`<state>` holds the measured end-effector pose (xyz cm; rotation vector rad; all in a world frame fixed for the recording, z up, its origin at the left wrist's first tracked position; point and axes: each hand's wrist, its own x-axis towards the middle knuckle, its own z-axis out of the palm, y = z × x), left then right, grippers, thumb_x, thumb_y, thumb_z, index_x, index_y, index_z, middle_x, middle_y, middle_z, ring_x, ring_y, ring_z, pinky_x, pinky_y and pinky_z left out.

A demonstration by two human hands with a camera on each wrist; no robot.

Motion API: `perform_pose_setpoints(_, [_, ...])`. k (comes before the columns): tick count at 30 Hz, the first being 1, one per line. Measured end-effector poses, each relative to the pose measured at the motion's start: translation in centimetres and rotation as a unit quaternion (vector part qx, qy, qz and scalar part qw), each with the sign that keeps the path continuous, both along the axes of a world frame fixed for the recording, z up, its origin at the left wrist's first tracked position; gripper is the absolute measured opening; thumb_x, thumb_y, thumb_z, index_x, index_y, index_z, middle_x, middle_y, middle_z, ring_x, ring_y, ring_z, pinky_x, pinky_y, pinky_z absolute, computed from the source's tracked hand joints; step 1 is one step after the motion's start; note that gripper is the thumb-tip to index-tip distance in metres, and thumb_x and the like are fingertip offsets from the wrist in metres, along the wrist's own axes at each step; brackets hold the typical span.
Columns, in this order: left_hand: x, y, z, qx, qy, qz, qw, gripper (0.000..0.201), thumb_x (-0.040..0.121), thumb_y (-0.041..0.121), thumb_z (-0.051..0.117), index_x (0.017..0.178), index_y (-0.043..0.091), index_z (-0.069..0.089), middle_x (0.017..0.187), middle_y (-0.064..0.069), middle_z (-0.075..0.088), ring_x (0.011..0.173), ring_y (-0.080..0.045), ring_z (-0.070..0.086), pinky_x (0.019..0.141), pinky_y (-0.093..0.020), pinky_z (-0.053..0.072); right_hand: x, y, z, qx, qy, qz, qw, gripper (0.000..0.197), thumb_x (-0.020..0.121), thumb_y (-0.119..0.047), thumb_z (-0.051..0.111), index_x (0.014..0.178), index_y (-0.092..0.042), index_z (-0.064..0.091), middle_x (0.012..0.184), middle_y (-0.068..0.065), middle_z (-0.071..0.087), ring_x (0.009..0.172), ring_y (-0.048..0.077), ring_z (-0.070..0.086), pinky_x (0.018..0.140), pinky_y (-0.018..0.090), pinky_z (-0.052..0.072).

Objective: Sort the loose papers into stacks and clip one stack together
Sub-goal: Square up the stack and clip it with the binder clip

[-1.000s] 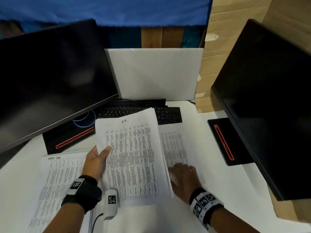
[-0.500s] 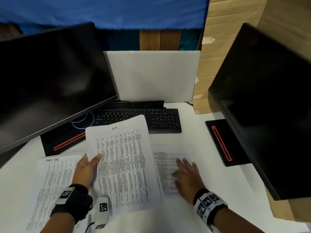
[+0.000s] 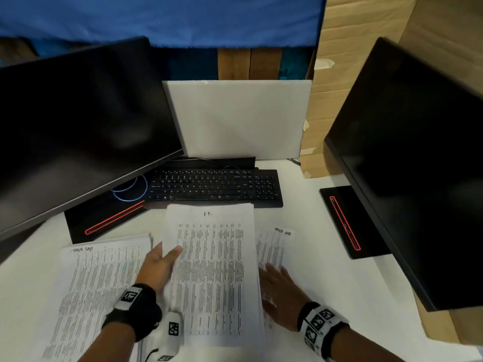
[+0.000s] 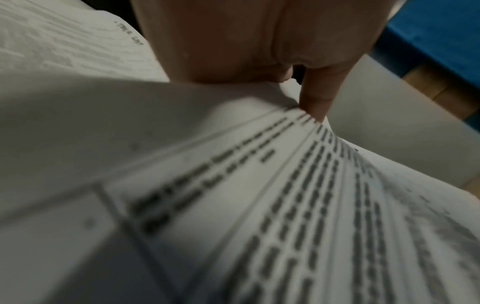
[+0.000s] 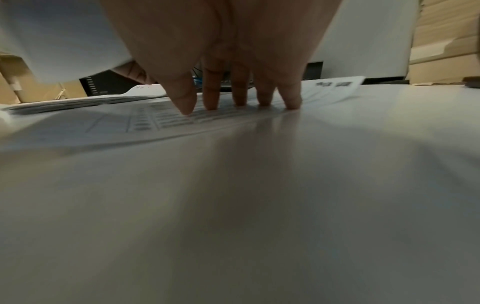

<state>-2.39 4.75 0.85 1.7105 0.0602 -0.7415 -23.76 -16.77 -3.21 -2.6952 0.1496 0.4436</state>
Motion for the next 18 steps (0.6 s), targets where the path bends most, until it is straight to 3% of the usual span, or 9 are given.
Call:
perform_pose_setpoints(2, [-0.6, -0.4, -2.0, 0.058, 0.0, -0.024, 0.998, 0.032, 0.095, 0.028, 0.059, 0.123, 0.012, 0.058, 0.118, -0.005, 0.067, 0.101, -0.018, 0.063, 0.095, -0.036, 0.046, -0.3, -0.1, -0.3, 0.046, -0.029, 0.032, 0.998, 0.055, 0.096, -0.017, 0.037, 0.15, -0.023, 0.026, 0.157, -0.009, 0.009, 0.144, 0.012, -0.003, 0.116, 0.029, -0.011])
perform_pose_setpoints(3, [-1.2, -0.8, -2.5, 0.096, -0.02, -0.045, 0.994, 0.03, 0.096, 0.027, 0.057, 0.121, 0.011, 0.058, 0.115, -0.007, 0.068, 0.097, -0.02, 0.064, 0.092, -0.036, 0.048, -0.4, 0.0, -0.4, 0.089, -0.059, 0.007, 0.994, 0.052, 0.093, -0.011, 0.037, 0.145, -0.019, 0.037, 0.156, -0.003, 0.022, 0.145, 0.015, 0.011, 0.119, 0.026, -0.004])
perform_pose_setpoints(5, [-1.6, -1.5, -3.5, 0.178, -0.089, -0.075, 0.977, 0.028, 0.097, 0.025, 0.054, 0.117, 0.008, 0.061, 0.104, -0.011, 0.07, 0.091, -0.027, 0.066, 0.085, -0.036, 0.052, -0.8, -0.4, -0.8, 0.155, -0.126, -0.161, 0.967, 0.05, 0.087, -0.008, 0.037, 0.134, -0.017, 0.049, 0.142, 0.004, 0.046, 0.137, 0.019, 0.037, 0.119, 0.03, 0.022])
perform_pose_setpoints(7, [-2.2, -2.4, -3.4, 0.215, -0.127, -0.072, 0.966, 0.03, 0.096, 0.024, 0.055, 0.119, 0.006, 0.061, 0.106, -0.013, 0.069, 0.095, -0.03, 0.065, 0.083, -0.03, 0.048, -0.6, -1.4, -1.1, 0.153, -0.142, -0.347, 0.915, 0.049, 0.088, -0.007, 0.045, 0.137, -0.015, 0.044, 0.141, 0.004, 0.045, 0.134, 0.02, 0.04, 0.115, 0.035, 0.031])
perform_pose_setpoints(8, [-2.4, -2.7, -3.2, 0.227, -0.138, -0.068, 0.962, 0.03, 0.095, 0.023, 0.056, 0.119, 0.004, 0.061, 0.107, -0.014, 0.069, 0.093, -0.029, 0.063, 0.08, -0.027, 0.044, -0.1, -1.5, -0.9, 0.157, -0.131, -0.401, 0.893, 0.052, 0.09, -0.008, 0.049, 0.141, -0.014, 0.038, 0.143, 0.006, 0.043, 0.134, 0.021, 0.04, 0.113, 0.036, 0.032])
perform_pose_setpoints(12, [-3.5, -3.7, -2.8, 0.248, -0.149, -0.065, 0.955, 0.027, 0.091, 0.017, 0.06, 0.114, 0.002, 0.06, 0.101, -0.013, 0.067, 0.084, -0.027, 0.061, 0.069, -0.023, 0.043, 2.6, -0.8, 0.5, 0.251, -0.08, -0.449, 0.854, 0.068, 0.092, -0.013, 0.058, 0.149, -0.014, 0.021, 0.141, 0.01, 0.044, 0.128, 0.023, 0.045, 0.102, 0.029, 0.04])
perform_pose_setpoints(16, [-3.8, -4.2, -3.1, 0.273, -0.146, -0.115, 0.944, 0.039, 0.081, 0.016, 0.067, 0.118, 0.009, 0.057, 0.104, -0.012, 0.064, 0.089, -0.03, 0.064, 0.072, -0.031, 0.053, 4.6, -0.9, 0.7, 0.33, -0.06, -0.5, 0.799, 0.077, 0.087, -0.012, 0.064, 0.149, -0.017, 0.019, 0.131, 0.009, 0.05, 0.116, 0.022, 0.052, 0.092, 0.027, 0.042])
perform_pose_setpoints(18, [-3.8, -4.3, -3.0, 0.253, -0.125, -0.107, 0.953, 0.046, 0.078, 0.009, 0.067, 0.12, 0.016, 0.049, 0.101, -0.01, 0.065, 0.086, -0.028, 0.065, 0.073, -0.034, 0.055, 5.2, -1.3, 0.7, 0.341, -0.04, -0.511, 0.788, 0.081, 0.086, -0.013, 0.067, 0.149, -0.017, 0.018, 0.127, 0.009, 0.052, 0.108, 0.02, 0.053, 0.089, 0.027, 0.042])
